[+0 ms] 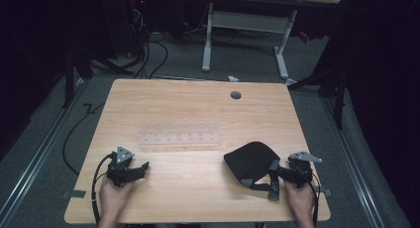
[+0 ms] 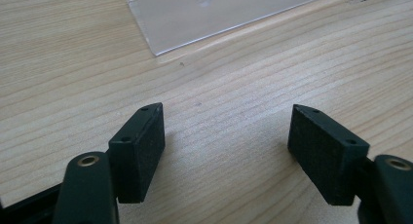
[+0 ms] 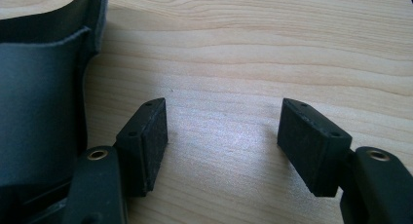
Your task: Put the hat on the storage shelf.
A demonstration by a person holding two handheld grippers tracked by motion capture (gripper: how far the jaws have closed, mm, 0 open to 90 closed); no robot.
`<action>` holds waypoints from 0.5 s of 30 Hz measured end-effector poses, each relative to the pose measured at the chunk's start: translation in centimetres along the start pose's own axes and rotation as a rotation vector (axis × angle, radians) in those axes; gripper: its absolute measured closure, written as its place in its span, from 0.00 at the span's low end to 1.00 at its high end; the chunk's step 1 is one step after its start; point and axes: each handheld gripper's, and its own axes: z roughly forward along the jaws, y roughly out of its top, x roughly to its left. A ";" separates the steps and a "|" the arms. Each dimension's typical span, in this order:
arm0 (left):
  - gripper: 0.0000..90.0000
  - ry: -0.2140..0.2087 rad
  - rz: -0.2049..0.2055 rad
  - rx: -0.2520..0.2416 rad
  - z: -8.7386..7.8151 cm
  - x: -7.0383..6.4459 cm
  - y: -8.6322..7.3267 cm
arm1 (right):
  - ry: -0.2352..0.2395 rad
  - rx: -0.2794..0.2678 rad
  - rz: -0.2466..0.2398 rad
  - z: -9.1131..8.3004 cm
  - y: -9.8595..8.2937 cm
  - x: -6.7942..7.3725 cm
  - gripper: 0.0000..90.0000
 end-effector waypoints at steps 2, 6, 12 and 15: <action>0.33 0.000 0.000 0.000 0.0 0.0 0.0 | 0.000 0.001 0.002 0.0 0.0 0.0 0.40; 0.33 0.000 0.000 0.000 0.0 0.0 0.0 | 0.000 0.001 0.001 0.0 0.0 0.0 0.40; 0.33 0.001 -0.002 -0.001 0.0 0.0 0.0 | 0.000 0.001 0.002 0.0 0.0 0.0 0.40; 0.33 0.001 -0.002 -0.001 0.0 0.0 0.0 | 0.001 -0.001 0.002 0.0 0.0 0.0 0.40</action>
